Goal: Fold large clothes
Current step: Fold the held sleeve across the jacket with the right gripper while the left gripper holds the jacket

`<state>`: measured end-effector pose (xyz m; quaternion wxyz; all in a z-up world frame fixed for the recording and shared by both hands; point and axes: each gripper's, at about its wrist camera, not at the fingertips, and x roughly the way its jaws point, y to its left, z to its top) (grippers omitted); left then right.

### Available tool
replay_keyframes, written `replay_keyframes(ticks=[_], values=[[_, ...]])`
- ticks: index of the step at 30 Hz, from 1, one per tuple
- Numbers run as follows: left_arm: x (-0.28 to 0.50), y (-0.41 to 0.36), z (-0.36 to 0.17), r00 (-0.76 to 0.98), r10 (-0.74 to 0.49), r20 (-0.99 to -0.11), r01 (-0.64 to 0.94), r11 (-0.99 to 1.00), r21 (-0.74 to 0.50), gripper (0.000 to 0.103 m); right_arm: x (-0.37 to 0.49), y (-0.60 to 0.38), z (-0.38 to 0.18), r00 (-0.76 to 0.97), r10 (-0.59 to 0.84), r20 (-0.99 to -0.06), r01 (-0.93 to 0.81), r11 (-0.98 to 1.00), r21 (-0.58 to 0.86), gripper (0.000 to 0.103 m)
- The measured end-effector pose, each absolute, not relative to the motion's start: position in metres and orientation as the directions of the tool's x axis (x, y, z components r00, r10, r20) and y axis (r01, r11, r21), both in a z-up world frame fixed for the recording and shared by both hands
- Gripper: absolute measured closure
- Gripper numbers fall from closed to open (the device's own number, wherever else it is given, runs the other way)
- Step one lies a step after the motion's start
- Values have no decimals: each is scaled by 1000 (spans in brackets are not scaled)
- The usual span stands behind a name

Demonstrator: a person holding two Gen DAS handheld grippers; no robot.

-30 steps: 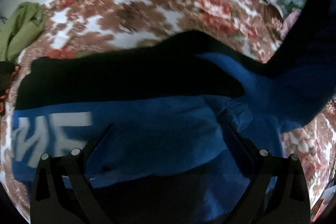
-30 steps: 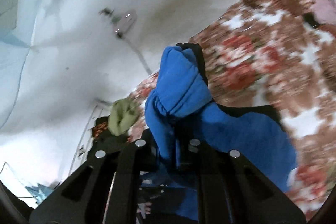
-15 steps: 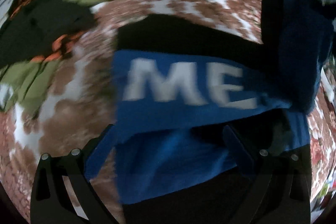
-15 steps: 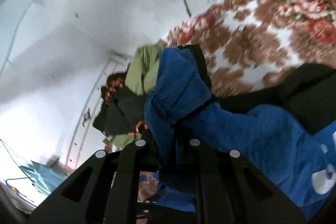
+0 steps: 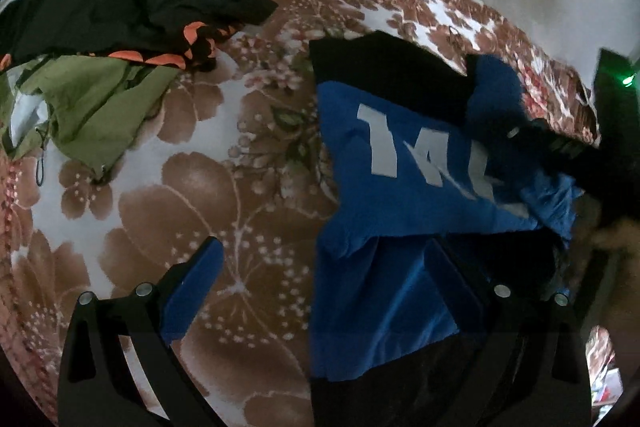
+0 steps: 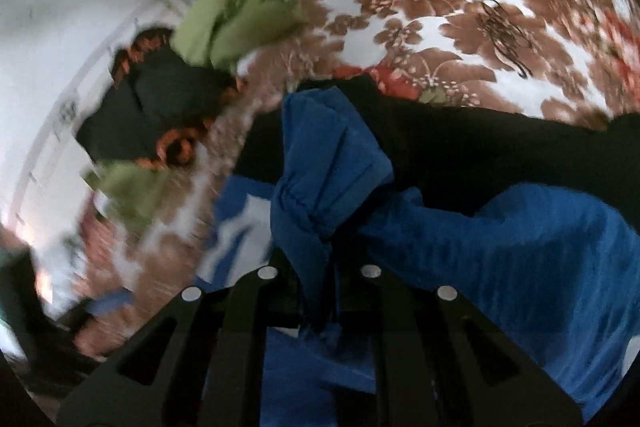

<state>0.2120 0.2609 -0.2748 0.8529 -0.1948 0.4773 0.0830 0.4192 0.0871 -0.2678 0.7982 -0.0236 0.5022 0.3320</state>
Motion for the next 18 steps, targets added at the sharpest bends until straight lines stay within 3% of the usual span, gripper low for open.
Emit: replay_keyframes(ticks=[6, 9, 11, 12, 18], values=[[203, 264, -283, 512, -27, -858, -329, 917, -225, 5, 403, 114, -298, 283, 392, -875, -626, 767, 141, 83], [191, 268, -290, 492, -15, -871, -352, 911, -215, 5, 391, 113, -301, 287, 354, -890, -626, 773, 105, 70], [184, 271, -292, 481, -5, -877, -372, 905, -209, 5, 381, 110, -295, 276, 369, -887, -628, 769, 124, 16], [181, 271, -291, 478, 0, -879, -379, 902, -206, 5, 373, 105, -286, 275, 415, -867, -619, 767, 170, 6], [174, 268, -276, 475, 30, -879, -406, 894, -189, 5, 349, 102, -243, 272, 499, -823, -659, 720, 219, 5]])
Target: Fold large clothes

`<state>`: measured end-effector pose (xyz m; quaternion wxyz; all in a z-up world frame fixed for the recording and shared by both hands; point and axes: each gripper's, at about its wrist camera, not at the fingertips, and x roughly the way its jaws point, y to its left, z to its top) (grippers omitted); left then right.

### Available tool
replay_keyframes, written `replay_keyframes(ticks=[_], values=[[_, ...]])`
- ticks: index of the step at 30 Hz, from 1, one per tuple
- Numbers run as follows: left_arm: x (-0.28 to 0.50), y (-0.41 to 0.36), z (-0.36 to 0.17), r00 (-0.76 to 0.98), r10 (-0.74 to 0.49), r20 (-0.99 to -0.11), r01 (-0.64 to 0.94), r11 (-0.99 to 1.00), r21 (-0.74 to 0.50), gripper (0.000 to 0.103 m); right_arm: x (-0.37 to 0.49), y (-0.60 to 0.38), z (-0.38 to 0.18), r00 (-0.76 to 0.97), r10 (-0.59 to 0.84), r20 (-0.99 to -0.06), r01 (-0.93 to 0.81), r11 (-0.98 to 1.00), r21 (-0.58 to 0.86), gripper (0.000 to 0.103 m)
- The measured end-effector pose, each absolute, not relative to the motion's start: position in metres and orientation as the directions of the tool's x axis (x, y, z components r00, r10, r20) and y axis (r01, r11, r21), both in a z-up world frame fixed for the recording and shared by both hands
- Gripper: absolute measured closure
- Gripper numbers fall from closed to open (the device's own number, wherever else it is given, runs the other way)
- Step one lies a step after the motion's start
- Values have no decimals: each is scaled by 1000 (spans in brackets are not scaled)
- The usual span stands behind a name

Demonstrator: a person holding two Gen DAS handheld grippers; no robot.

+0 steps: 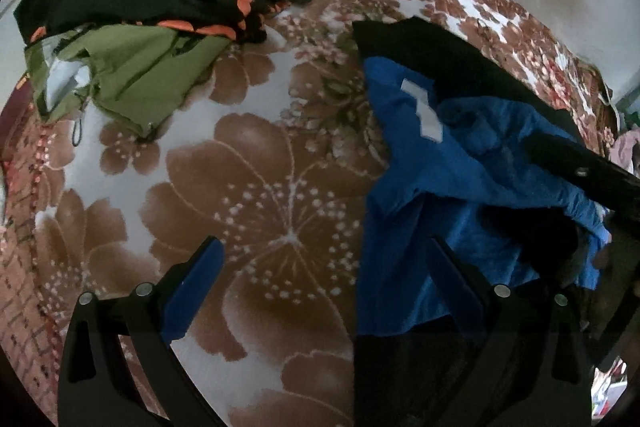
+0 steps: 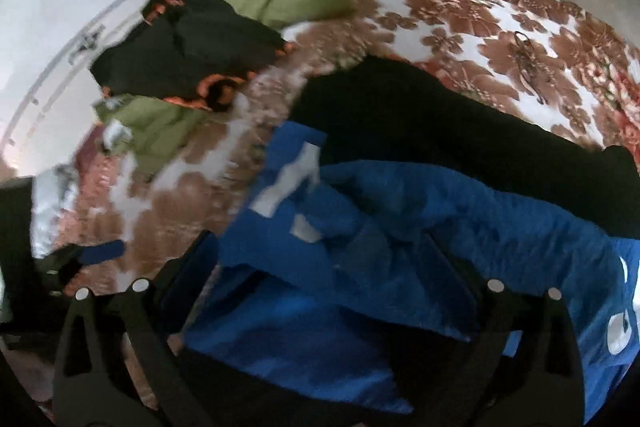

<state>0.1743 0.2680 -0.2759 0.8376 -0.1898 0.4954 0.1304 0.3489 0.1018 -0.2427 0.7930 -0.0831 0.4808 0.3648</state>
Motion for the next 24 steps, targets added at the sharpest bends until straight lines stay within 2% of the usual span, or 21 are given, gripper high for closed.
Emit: replay_keyframes(ticks=[3, 7, 12, 16, 19, 21, 24], values=[[185, 257, -257, 504, 27, -863, -391, 898, -201, 5, 362, 76, -217, 295, 522, -800, -635, 733, 245, 5], [223, 224, -226, 575, -6, -818, -300, 929, -218, 5, 398, 23, -197, 397, 432, -810, -574, 805, 149, 5], [291, 158, -199, 625, -85, -776, -101, 977, -188, 5, 460, -54, -207, 538, 143, -830, -431, 894, -125, 5], [346, 123, -223, 529, -113, -841, -22, 989, -147, 5, 502, -100, -238, 501, 6, -865, -351, 915, -197, 5], [371, 113, -255, 445, -160, -881, 5, 984, -177, 5, 517, -116, -266, 471, -14, -882, -357, 911, -205, 5], [377, 115, -278, 391, -137, -910, 7, 989, -146, 5, 523, -120, -285, 455, -31, -890, -365, 905, -219, 5], [373, 127, -306, 343, -87, -935, 25, 996, -83, 5, 534, -138, -301, 404, 72, -912, -349, 933, -82, 5]])
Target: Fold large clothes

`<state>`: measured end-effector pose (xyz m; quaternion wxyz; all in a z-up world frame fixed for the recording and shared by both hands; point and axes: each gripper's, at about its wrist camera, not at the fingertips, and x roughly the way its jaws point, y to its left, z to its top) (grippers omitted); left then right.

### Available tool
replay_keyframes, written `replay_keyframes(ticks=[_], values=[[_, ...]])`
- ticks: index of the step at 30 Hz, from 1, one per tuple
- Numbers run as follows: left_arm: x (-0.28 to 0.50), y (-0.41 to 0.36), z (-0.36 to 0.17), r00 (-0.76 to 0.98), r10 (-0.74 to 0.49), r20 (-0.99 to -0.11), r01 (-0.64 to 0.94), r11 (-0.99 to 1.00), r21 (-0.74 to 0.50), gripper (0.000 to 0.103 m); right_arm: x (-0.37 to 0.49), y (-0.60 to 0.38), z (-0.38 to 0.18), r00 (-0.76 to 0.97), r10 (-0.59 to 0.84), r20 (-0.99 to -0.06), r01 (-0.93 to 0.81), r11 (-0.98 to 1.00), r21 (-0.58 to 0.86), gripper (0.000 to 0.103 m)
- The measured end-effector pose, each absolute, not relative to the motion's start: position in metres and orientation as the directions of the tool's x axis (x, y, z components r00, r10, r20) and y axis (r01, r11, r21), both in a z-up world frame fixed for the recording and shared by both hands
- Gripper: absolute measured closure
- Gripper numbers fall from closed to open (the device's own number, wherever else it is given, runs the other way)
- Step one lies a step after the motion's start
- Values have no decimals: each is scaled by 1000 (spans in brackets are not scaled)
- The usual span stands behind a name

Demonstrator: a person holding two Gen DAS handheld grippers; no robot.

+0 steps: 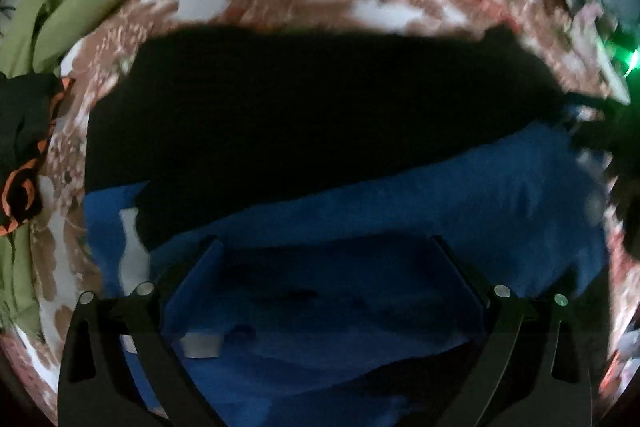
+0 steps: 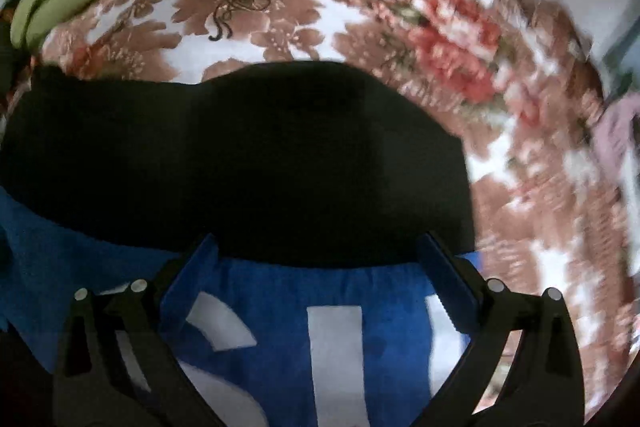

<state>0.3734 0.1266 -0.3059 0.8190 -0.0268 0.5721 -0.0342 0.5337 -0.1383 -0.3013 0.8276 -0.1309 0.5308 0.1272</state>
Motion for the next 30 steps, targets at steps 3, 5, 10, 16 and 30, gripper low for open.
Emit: replay_keyframes(ticks=[3, 5, 10, 16, 30], values=[[363, 135, -311, 384, -49, -922, 77, 997, -21, 17, 543, -152, -309, 390, 143, -910, -354, 935, -4, 5], [358, 140, -313, 400, -55, -915, 118, 993, -8, 18, 547, -156, -311, 402, 144, -904, -367, 930, -14, 5], [357, 143, -309, 395, -97, -914, 168, 985, -32, 17, 546, -173, -311, 441, 136, -887, -379, 924, -47, 5], [347, 139, -261, 475, -55, -878, 99, 995, -9, 5, 504, -175, -255, 561, 123, -819, -355, 929, -104, 5], [347, 135, -322, 437, 71, -896, -112, 993, 24, 4, 460, -113, -304, 516, 72, -853, -397, 903, -164, 5]])
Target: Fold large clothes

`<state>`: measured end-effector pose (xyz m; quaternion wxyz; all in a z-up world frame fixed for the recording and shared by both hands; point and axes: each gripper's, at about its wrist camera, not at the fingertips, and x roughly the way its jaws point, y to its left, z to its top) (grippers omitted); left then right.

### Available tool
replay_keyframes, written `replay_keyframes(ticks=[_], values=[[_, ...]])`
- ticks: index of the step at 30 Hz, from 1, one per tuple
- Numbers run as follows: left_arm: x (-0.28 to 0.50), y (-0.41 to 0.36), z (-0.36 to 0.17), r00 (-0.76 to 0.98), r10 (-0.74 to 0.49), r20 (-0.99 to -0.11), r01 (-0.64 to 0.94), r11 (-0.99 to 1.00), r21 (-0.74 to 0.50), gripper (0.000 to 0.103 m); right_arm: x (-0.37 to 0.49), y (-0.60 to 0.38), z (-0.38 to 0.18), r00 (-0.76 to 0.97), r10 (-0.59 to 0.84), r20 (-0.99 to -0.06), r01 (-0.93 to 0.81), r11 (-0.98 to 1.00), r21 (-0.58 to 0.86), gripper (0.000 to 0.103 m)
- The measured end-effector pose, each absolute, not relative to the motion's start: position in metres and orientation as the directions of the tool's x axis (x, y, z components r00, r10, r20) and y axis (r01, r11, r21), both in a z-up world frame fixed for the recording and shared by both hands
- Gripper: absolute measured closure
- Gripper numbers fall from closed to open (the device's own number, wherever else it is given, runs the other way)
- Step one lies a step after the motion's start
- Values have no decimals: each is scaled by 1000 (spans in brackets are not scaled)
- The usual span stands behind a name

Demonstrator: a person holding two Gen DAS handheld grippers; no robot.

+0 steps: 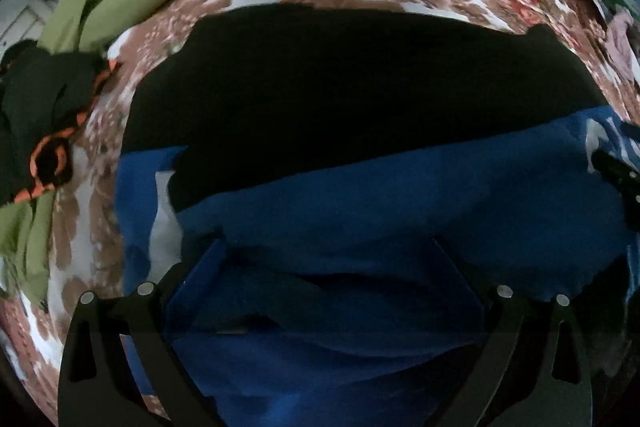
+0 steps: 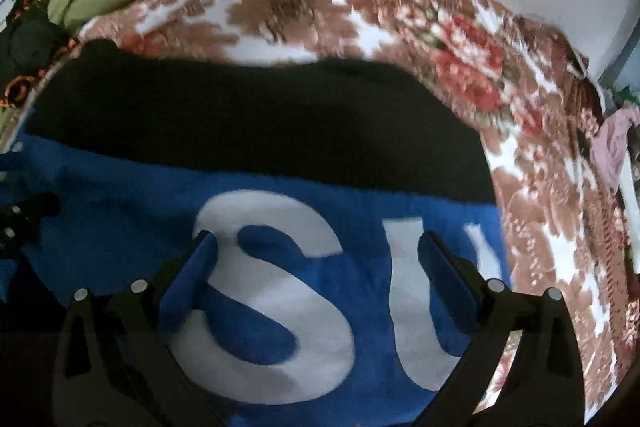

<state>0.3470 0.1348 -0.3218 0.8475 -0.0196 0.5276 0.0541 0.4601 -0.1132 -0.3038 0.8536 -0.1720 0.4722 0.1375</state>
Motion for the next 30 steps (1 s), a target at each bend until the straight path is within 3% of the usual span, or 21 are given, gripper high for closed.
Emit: replay_keyframes(ticks=[4, 13, 25, 30], values=[[336, 152, -317, 447, 128, -886, -150, 986, 67, 4, 463, -146, -312, 503, 83, -861, -384, 913, -137, 5], [248, 184, -278, 414, 98, -905, -163, 986, 32, 5, 420, -230, -269, 482, 105, -870, -318, 946, -62, 5], [54, 159, -302, 147, -104, -984, -274, 951, -142, 5, 251, -305, -286, 169, 117, -979, -273, 960, 67, 5], [18, 149, -310, 139, -173, -975, -313, 926, -209, 5, 203, -314, -290, 108, 141, -984, -286, 953, 106, 5]])
